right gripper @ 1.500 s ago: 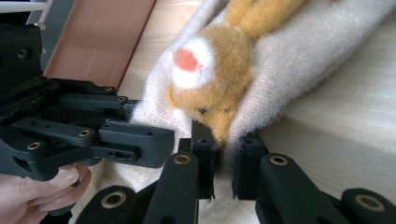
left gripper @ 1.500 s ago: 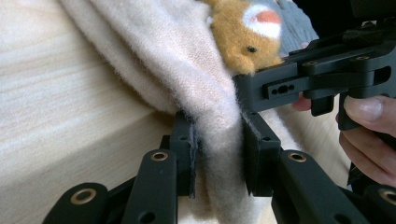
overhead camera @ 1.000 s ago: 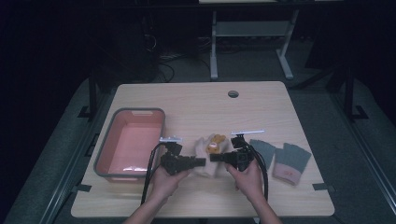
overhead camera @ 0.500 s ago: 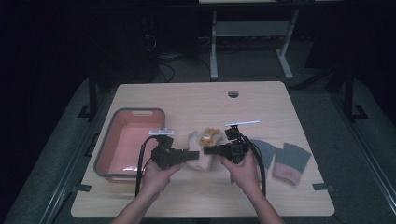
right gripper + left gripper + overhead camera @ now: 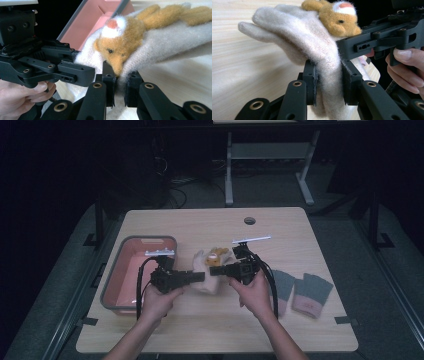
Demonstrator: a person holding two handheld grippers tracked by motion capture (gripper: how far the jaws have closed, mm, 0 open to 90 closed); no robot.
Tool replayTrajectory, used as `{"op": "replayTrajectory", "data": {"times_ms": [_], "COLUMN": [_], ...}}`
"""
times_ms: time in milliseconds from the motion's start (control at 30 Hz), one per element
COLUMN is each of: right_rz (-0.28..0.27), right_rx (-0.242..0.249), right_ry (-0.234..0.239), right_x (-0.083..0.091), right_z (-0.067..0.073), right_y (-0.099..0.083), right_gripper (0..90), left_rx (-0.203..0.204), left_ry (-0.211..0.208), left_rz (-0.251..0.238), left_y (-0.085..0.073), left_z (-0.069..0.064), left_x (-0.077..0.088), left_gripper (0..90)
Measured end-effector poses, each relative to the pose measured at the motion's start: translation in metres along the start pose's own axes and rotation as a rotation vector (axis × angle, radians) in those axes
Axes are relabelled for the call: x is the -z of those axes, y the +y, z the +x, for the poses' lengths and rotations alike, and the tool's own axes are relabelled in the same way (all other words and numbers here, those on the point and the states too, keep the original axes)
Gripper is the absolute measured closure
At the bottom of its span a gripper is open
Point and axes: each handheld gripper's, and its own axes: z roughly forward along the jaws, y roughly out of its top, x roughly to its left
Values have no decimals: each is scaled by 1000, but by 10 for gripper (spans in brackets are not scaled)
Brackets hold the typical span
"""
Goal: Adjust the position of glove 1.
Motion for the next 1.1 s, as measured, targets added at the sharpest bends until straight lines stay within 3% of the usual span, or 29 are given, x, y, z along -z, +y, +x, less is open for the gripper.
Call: {"op": "replayTrajectory", "data": {"times_ms": [533,1100], "right_rz": [0,18], "right_rx": [55,88], "right_ry": [14,63], "right_x": [-2,-25], "right_z": [25,50], "right_y": [35,69], "right_gripper": [816,814], "left_rx": [-4,23], "left_ry": [13,47], "left_rz": [-42,-88], "left_y": [27,43], "left_z": [3,17], "left_x": [30,67], "left_gripper": [689,686]}}
